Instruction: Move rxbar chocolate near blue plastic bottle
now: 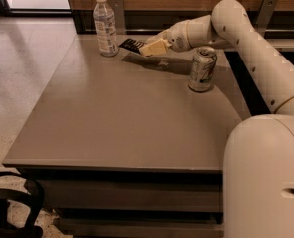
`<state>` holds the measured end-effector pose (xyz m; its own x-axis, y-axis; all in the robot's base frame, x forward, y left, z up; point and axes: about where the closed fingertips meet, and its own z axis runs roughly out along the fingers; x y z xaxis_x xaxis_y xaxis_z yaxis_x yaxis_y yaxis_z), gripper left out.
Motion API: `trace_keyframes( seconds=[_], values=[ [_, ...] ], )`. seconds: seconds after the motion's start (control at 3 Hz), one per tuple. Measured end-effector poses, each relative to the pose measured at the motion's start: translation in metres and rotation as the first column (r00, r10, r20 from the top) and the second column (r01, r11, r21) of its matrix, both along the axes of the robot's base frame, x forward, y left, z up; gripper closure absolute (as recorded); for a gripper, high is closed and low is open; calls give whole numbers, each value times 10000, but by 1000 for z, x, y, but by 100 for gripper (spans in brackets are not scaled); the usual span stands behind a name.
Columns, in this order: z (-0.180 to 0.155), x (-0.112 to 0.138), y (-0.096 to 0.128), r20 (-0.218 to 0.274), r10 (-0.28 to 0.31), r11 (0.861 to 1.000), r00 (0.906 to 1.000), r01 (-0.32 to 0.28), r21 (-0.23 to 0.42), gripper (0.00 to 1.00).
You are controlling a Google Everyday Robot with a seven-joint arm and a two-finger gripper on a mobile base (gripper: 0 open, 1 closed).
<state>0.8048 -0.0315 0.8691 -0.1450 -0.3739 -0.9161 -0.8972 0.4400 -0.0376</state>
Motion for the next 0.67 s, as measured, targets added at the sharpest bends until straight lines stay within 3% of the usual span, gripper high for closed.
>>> trace_keyframes(
  seconds=[0.67],
  values=[
    [-4, 0, 7, -59, 91, 10000, 9999, -91, 10, 36]
  ],
)
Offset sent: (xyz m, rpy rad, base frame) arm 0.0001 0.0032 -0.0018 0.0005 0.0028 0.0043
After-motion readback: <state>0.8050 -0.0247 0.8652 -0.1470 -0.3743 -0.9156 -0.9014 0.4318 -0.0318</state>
